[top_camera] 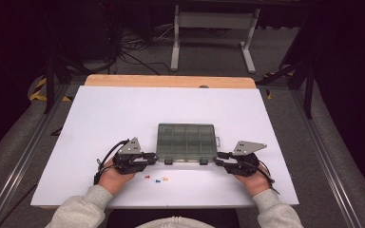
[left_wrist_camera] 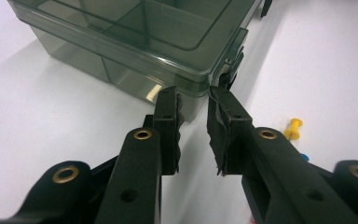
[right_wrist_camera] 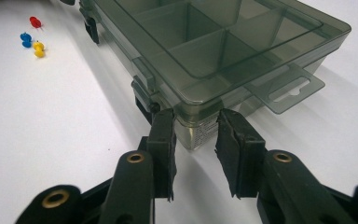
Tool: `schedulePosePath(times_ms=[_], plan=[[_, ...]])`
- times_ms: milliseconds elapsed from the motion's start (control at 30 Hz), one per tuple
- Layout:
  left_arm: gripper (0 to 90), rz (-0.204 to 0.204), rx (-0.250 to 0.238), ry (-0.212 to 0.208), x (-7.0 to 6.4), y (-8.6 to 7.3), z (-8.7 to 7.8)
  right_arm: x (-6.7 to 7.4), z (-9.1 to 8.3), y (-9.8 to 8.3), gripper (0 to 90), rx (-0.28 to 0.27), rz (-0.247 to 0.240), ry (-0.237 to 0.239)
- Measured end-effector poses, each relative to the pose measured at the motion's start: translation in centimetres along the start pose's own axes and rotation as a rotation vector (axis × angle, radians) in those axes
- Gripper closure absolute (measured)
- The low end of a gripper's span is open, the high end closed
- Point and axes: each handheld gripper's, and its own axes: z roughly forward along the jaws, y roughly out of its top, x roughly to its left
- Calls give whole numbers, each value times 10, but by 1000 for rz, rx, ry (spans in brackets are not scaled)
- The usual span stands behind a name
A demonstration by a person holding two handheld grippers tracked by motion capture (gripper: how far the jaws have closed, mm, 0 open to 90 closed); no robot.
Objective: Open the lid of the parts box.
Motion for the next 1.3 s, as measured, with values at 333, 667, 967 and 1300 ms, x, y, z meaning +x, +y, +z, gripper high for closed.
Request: schedulePosePath(times_ms=[333,667,967,1300], plan=[[777,-7,-12,-4,0,0,-1,0,-3,0,728,-9,5,-2],[796,-18,-26,3,0,1,-2,0,-4,0,777,-18,8,-11],[796,-23,-33,2,1,1,-3,-2,-6,0,795,-37,32,-7],[807,-12,-60,-7,-3,5,-3,-1,-7,1,842,-59,33,1]])
